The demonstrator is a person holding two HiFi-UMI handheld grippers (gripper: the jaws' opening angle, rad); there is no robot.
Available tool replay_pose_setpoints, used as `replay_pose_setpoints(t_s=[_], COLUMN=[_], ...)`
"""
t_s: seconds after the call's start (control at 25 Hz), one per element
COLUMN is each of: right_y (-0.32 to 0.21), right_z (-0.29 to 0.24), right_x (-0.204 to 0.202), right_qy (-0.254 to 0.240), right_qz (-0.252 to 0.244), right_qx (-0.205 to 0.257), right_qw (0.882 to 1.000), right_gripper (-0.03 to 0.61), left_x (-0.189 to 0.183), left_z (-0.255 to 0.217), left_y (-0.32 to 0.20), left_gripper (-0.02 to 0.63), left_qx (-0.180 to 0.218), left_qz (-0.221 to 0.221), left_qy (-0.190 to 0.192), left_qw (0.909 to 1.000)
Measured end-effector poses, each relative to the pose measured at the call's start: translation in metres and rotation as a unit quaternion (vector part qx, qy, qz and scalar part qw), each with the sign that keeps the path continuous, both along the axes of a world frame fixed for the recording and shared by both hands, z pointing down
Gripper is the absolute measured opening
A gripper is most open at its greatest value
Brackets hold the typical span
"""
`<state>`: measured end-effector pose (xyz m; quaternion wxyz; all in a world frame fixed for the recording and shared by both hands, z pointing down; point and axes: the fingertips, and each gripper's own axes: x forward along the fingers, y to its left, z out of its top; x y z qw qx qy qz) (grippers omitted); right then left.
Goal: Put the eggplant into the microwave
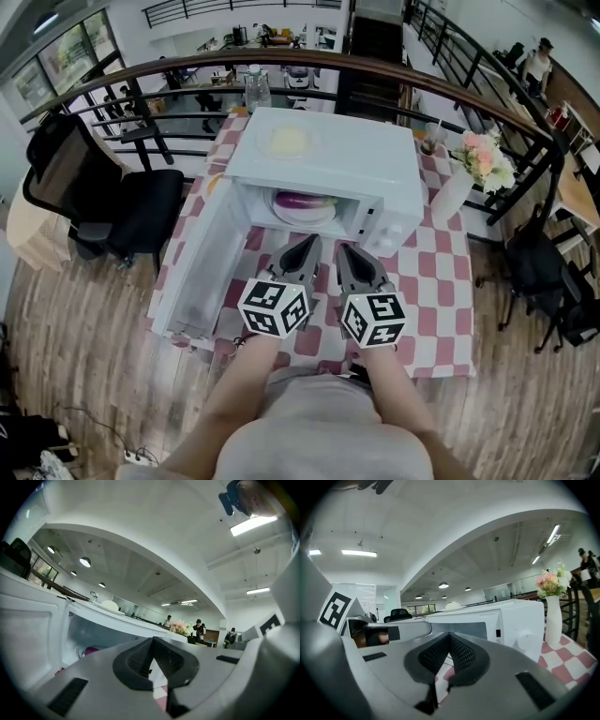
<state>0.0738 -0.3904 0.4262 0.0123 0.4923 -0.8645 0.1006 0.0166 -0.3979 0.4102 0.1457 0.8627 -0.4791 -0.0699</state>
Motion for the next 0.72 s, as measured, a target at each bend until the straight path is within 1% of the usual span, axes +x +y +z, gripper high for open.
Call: replay_pose_setpoints(t_s=[0.2,0.36,0.56,0.72], right_y=[0.004,0.006,0.008,0.011], right_z=[-0.005,-0.009,-0.009,-0.010], right_x=[-0.002,-0.002,-0.007,-0.011], right_qy=[0.010,0.012,0.025,0.035], right_qz=[-0.005,-0.006,-0.012,-0.019], right_qx=[0.018,0.028,0.038,0.041], right_qw=[1.000,1.000,0.999,0.998], right_gripper=[0.025,0.025,0.025,0.025], left_x=[0.003,0.007,0.011,0.013], left_z=[0.000,0.000,0.000,-0.001], left_y=[0.004,0.007,0.011,0.013], left_gripper=[0.002,0.002,0.002,0.002], left_qx=[0.025,0.037,0.046,0.047], left_qz=[-0.002,0.001,0.007,0.013], left_qy=[-0.062,-0.098,-0.117,-0.121], left_qw=[0.9978,0.9944,0.9920,0.9915])
